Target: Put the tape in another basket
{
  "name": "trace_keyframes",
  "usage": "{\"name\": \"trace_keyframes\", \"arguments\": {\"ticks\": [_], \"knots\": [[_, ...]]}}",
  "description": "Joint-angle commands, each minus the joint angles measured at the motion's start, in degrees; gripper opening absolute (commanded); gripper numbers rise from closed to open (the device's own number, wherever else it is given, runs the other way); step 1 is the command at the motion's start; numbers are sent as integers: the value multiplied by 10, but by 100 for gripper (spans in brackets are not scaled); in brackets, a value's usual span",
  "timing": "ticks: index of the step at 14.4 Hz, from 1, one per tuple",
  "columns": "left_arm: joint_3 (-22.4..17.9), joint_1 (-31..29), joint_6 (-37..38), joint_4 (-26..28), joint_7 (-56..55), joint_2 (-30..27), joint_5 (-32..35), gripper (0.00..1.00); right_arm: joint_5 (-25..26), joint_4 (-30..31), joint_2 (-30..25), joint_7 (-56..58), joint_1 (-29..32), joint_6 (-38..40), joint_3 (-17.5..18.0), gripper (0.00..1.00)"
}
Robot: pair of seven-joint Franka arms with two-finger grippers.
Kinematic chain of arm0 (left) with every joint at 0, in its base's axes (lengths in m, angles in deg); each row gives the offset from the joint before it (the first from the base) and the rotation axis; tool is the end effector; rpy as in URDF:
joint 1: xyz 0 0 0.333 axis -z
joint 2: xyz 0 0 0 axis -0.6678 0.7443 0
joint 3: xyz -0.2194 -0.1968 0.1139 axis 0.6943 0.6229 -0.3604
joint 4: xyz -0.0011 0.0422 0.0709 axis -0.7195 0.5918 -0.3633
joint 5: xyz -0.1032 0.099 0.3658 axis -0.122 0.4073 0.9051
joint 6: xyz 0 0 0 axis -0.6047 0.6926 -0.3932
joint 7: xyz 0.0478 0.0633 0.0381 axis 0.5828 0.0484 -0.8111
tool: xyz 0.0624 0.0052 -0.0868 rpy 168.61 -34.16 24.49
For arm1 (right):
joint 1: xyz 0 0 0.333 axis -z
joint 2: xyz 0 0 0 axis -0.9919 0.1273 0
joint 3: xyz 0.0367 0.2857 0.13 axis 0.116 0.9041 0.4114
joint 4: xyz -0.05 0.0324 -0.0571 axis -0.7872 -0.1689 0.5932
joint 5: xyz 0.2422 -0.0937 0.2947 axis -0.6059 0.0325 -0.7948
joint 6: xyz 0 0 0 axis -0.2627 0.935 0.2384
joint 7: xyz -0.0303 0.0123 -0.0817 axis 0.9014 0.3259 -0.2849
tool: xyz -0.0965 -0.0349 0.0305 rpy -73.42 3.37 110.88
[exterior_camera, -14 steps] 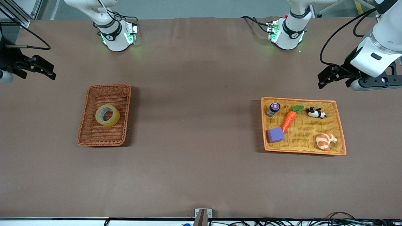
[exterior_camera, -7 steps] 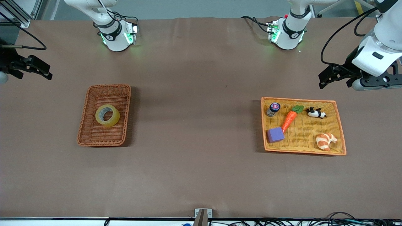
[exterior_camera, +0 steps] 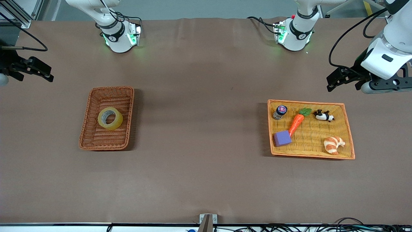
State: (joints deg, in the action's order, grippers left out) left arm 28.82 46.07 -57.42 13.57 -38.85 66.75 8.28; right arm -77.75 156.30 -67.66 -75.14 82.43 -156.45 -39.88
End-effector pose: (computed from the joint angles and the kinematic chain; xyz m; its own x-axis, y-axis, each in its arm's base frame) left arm 0.5430 -0.0986 0.6162 0.9973 0.0495 0.0533 0.0485 -0.9986 0.0198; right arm 0.5341 0.0066 0.6518 0.9990 -0.0384 -0.0245 -0.0378 -0.9990 0.0241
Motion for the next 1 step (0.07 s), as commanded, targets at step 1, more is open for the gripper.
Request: {"name": "trace_keyframes", "arguments": {"ticks": [1], "knots": [[1,-3,3,-13,4,5,-1,100,-8,2,-3,6,-2,-1,-4,100]]}}
